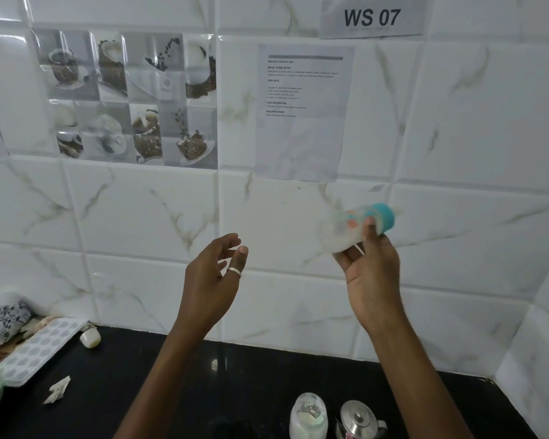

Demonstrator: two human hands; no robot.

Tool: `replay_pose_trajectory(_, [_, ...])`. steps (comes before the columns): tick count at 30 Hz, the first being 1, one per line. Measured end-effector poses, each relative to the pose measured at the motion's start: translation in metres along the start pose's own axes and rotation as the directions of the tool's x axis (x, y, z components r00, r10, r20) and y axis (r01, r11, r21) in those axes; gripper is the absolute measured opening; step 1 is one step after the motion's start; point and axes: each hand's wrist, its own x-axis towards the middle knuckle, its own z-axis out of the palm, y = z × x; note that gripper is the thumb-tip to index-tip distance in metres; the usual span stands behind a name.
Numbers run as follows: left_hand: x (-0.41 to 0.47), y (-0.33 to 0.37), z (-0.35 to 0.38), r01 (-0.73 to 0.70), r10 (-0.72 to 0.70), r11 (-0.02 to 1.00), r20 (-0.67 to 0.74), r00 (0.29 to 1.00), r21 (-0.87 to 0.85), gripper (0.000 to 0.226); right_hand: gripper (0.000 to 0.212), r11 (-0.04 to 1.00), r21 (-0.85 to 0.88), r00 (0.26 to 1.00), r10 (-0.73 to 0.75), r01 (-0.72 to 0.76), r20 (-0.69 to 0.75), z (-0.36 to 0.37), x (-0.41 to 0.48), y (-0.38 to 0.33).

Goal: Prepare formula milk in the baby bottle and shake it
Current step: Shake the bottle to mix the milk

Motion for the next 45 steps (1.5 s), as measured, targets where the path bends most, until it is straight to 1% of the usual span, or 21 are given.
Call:
replay_pose_trajectory(3, [0.001, 0.000, 0.003, 0.000, 0.000, 1.000, 0.006, 1.000, -0.005, 0.034, 0.053, 0.955, -0.287, 0.980, 0.125, -0.077, 0.153, 0.004, -0.011, 0.010])
replay_pose_trajectory(5, [0.001, 0.000, 0.004, -0.005, 0.005, 1.000, 0.012, 1.000, -0.002, 0.035, 0.060, 0.927, -0.368, 0.958, 0.167, -0.073, 0.231, 0.002, -0.012, 0.008])
replay_pose_trajectory(7, [0.001, -0.001, 0.002, -0.002, 0.002, 1.000, 0.006, 1.000, 0.004, 0.035, 0.054, 0.975, -0.221, 0.979, 0.074, -0.031, 0.192, 0.000, -0.005, -0.001])
replay_pose_trajectory(10, [0.001, -0.004, 0.000, 0.013, -0.013, 1.000, -0.003, 1.000, 0.007, 0.036, 0.042, 1.000, -0.002, 0.999, -0.022, 0.022, 0.044, -0.001, 0.007, -0.008])
replay_pose_trajectory(12, [0.001, -0.003, 0.001, 0.013, -0.013, 1.000, 0.001, 1.000, 0.004, 0.036, 0.044, 0.994, -0.108, 0.996, 0.021, -0.012, 0.086, 0.003, 0.004, -0.001])
replay_pose_trajectory(15, [0.003, 0.001, 0.003, -0.008, 0.008, 1.000, 0.008, 1.000, 0.010, 0.038, 0.061, 0.941, -0.332, 0.962, 0.144, -0.060, 0.233, 0.005, -0.004, 0.007])
replay_pose_trajectory(17, [0.004, 0.002, 0.002, -0.008, 0.008, 1.000, 0.005, 1.000, 0.001, 0.037, 0.061, 0.977, -0.210, 0.975, 0.074, -0.029, 0.208, 0.004, -0.001, 0.002])
replay_pose_trajectory(20, [0.004, 0.000, -0.002, 0.002, -0.002, 1.000, -0.007, 1.000, -0.012, 0.034, 0.045, 0.998, 0.047, 0.999, -0.038, 0.036, 0.035, 0.005, 0.008, -0.002])
replay_pose_trajectory(22, [0.004, -0.002, -0.003, 0.002, -0.003, 1.000, -0.009, 1.000, -0.007, 0.035, 0.043, 0.999, -0.029, 0.999, -0.021, 0.023, 0.045, 0.010, 0.004, 0.005])
replay_pose_trajectory(24, [0.005, -0.003, -0.003, 0.000, 0.000, 1.000, -0.004, 1.000, 0.012, 0.036, 0.059, 0.964, -0.263, 0.986, 0.081, -0.040, 0.148, 0.012, -0.004, 0.014])
replay_pose_trajectory(26, [0.004, -0.003, -0.004, -0.009, 0.009, 1.000, -0.002, 1.000, 0.026, 0.037, 0.073, 0.935, -0.351, 0.964, 0.136, -0.049, 0.228, 0.010, -0.007, 0.016])
replay_pose_trajectory(28, [0.004, -0.004, -0.007, -0.004, 0.004, 1.000, -0.007, 1.000, 0.017, 0.037, 0.060, 0.984, -0.180, 0.981, 0.052, -0.018, 0.189, 0.007, -0.002, 0.008])
replay_pose_trajectory(30, [0.004, -0.005, -0.010, 0.001, -0.001, 1.000, -0.015, 1.000, 0.016, 0.038, 0.042, 1.000, 0.014, 0.998, -0.012, 0.011, 0.060, 0.005, 0.007, 0.002])
replay_pose_trajectory(31, [0.004, -0.005, -0.010, 0.002, -0.001, 1.000, -0.016, 1.000, 0.020, 0.038, 0.038, 0.999, 0.048, 0.999, -0.026, 0.025, 0.024, 0.005, 0.010, 0.002])
replay_pose_trajectory(32, [0.005, -0.005, -0.010, 0.004, -0.003, 1.000, -0.016, 1.000, 0.022, 0.038, 0.038, 1.000, 0.025, 0.999, -0.014, 0.013, 0.033, 0.006, 0.009, 0.004])
replay_pose_trajectory(36, [0.005, -0.005, -0.006, 0.002, -0.002, 1.000, -0.006, 1.000, 0.017, 0.036, 0.057, 0.926, -0.370, 0.947, 0.184, -0.076, 0.265, 0.006, -0.005, 0.012])
replay_pose_trajectory(38, [0.005, -0.005, -0.006, 0.004, -0.004, 1.000, -0.006, 1.000, 0.008, 0.035, 0.052, 0.962, -0.268, 0.964, 0.119, -0.052, 0.240, 0.004, -0.003, 0.006])
replay_pose_trajectory(41, [0.004, -0.007, -0.007, 0.010, -0.010, 1.000, -0.011, 1.000, -0.004, 0.033, 0.039, 0.998, 0.060, 1.000, -0.019, 0.018, 0.013, 0.005, 0.006, -0.002])
replay_pose_trajectory(42, [0.005, -0.008, -0.006, 0.013, -0.013, 1.000, -0.011, 1.000, -0.003, 0.033, 0.040, 0.995, 0.093, 0.999, -0.035, 0.036, -0.015, 0.007, 0.007, -0.001])
replay_pose_trajectory(43, [0.005, -0.008, -0.006, 0.016, -0.016, 1.000, -0.011, 1.000, -0.003, 0.033, 0.043, 0.998, 0.057, 1.000, -0.023, 0.023, -0.007, 0.010, 0.004, 0.003])
replay_pose_trajectory(45, [0.006, -0.007, -0.003, 0.009, -0.009, 1.000, -0.008, 1.000, 0.001, 0.034, 0.050, 0.985, -0.163, 0.994, 0.068, -0.054, 0.086, 0.011, -0.004, 0.014])
